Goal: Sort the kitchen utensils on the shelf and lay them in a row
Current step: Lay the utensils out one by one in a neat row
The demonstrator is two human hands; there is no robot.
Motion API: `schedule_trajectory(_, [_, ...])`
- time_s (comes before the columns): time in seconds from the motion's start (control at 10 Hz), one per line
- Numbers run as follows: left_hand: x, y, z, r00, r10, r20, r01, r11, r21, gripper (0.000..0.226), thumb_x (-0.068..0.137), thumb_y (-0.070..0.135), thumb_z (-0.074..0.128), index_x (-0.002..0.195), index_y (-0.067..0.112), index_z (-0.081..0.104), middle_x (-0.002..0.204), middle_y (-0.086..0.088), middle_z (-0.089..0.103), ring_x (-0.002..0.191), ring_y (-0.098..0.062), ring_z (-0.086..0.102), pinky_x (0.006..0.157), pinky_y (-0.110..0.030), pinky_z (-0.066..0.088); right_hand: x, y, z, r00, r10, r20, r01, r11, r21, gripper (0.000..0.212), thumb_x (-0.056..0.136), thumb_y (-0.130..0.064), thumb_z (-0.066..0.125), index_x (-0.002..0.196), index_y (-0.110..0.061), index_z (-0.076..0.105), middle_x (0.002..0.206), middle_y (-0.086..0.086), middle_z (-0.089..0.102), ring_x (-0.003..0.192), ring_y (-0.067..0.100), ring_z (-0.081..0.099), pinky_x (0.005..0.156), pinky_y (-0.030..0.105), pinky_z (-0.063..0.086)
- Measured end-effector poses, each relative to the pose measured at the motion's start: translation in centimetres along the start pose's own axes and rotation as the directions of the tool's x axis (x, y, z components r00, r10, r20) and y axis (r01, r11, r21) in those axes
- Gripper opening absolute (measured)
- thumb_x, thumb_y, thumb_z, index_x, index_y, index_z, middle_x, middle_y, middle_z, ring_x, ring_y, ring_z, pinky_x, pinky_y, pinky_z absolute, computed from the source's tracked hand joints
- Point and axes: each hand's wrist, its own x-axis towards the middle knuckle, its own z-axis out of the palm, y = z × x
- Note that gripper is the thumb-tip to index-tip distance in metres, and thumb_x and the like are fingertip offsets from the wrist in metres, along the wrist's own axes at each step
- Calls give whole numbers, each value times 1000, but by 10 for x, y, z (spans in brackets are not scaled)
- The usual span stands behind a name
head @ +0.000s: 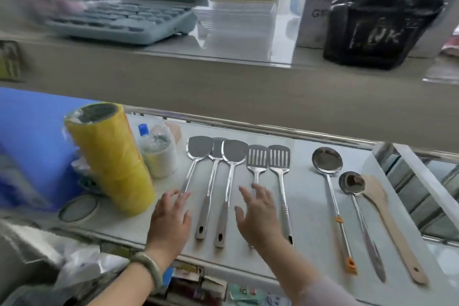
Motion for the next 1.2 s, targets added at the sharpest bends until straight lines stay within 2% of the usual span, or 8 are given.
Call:
schedule_trajectory(0.2, [6, -27, 11, 961, 34, 274, -10, 996, -89, 57, 96, 29, 39, 147, 27, 15, 156, -5, -1, 143, -21, 19, 114, -28, 23, -1, -61, 47, 971, 35, 238, -44, 999, 31, 55, 93, -17, 35, 146, -19, 22, 158, 11, -12, 146, 25, -10, 119, 34, -3])
schedule_trajectory(0.4, [18, -40, 20, 928, 140, 344, -167, 985, 51, 59, 79, 10, 19, 122, -5, 57, 139, -20, 47, 134, -39, 28, 102, -37, 44, 2, -72, 52, 962, 216, 164, -233, 969, 88, 57, 82, 7, 29, 138, -1, 33, 159, 12, -7, 146, 25, -9, 119, 29, -2])
schedule_trajectory(0.5, [23, -43, 21, 958, 50, 282, -35, 998, -59, 55, 92, 4, 30, 146, 7, 21, 158, -13, 6, 145, -30, 10, 117, -37, 22, 6, -64, 58, 957, 262, 123, -279, 947, 160, 58, 79, 11, 27, 135, 1, 35, 159, 10, -7, 147, 24, -9, 118, 27, -1])
schedule_trajectory(0.6, [31, -46, 19, 969, 78, 233, -54, 993, -109, 59, 91, 0, 38, 146, 9, 20, 158, -13, 4, 146, -29, 9, 118, -37, 18, 13, -54, 61, 956, 280, 84, -290, 944, 160, 55, 79, 11, 26, 131, 1, 39, 159, 11, -5, 147, 24, -7, 117, 24, -1])
schedule_trajectory(0.8, [44, -58, 21, 963, 75, 259, -56, 995, -82, 54, 88, 2, 21, 140, 0, 35, 154, -20, 22, 142, -37, 21, 115, -41, 27, 20, -57, 57, 944, 327, 48, -327, 945, -15, 64, 80, -23, 17, 140, -5, 33, 158, 14, 2, 147, 29, -5, 120, 35, 0])
schedule_trajectory(0.9, [46, -56, 18, 942, 196, 271, -196, 980, -26, 56, 73, 8, 25, 105, -4, 69, 123, -17, 62, 120, -35, 55, 93, -37, 53, 19, -81, 64, 979, 188, 75, -193, 978, 73, 59, 89, -36, 32, 144, -16, 28, 159, 12, 0, 147, 26, -6, 116, 28, -5])
schedule_trajectory(1.0, [37, -52, 12, 974, 64, 216, -33, 989, -143, 53, 91, 7, 31, 144, 9, 29, 155, -11, 17, 145, -23, 15, 118, -30, 19, 19, -94, 78, 969, 176, 172, -200, 971, 133, 60, 90, -26, 46, 146, -20, 26, 159, 10, -1, 147, 24, -2, 117, 27, -1])
schedule_trajectory(1.2, [36, -55, 17, 972, 41, 231, -14, 993, -117, 58, 92, 6, 30, 148, 17, 18, 159, -7, -2, 146, -21, 9, 119, -29, 10, 14, -91, 82, 951, 254, 176, -280, 949, 146, 61, 87, -1, 35, 146, -15, 26, 159, 6, 6, 142, 27, 14, 117, 27, 11])
